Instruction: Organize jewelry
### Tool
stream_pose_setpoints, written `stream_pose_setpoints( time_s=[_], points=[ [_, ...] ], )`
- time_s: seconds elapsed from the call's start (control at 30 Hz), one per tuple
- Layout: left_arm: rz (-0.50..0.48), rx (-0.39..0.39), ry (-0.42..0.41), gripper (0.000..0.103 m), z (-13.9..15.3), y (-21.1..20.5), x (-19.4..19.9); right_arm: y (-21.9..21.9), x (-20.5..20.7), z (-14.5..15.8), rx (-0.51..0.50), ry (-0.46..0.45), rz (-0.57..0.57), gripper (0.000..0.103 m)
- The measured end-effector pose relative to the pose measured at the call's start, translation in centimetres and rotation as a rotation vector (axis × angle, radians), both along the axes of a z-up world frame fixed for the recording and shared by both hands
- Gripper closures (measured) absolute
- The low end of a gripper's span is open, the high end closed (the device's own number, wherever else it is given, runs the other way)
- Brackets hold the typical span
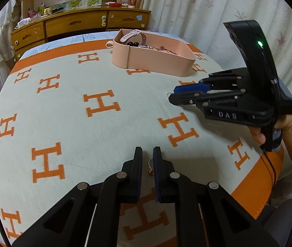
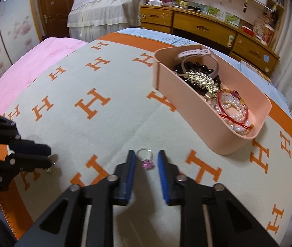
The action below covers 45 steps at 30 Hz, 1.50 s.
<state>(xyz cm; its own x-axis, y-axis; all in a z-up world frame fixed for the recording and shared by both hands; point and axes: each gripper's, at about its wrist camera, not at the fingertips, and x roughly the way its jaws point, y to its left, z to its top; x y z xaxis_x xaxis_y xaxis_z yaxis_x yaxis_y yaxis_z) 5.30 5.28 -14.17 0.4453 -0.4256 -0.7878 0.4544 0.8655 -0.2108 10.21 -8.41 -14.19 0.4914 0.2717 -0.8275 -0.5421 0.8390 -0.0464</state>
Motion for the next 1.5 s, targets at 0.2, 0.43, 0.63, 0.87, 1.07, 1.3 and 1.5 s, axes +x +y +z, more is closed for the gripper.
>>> stream_pose_setpoints(
  time_s=[0.2,0.43,0.63,0.87,1.07,1.3,1.5],
  points=[
    [0.024,-0.011,0.01,0.095,1.1,0.0,1.2,0.1,-0.7,0.3,-0.008,-0.027,0.002,0.091],
    [0.039,-0.002,-0.063,0.095,5.0,-0.5,3.6,-1.6,-0.7,3.2,0.075,-0.068,-0.044,0.093],
    [0.062,-0.015,-0.114,0.095,8.4,-0.6,5.9,-3.3,0.2,7.2,0.139,-0.169,-0.111,0.093],
    [0.059,0.008,-0.076,0.094,7.6,-1.1,5.8,-6.4,5.3,10.3,0.243,-0.221,-0.279,0.093],
    [0.057,0.024,0.018,0.071,4.9,-0.2,4.8,-6.8,8.3,9.9,0.268,-0.173,-0.331,0.09],
    [0.001,0.064,0.048,0.05,2.8,0.3,2.4,-7.3,7.6,9.6,0.303,-0.154,-0.355,0.089],
    [-0.102,0.151,0.001,0.051,1.3,-1.2,-0.4,-6.6,4.9,9.3,0.295,-0.147,-0.31,0.089]
  ],
)
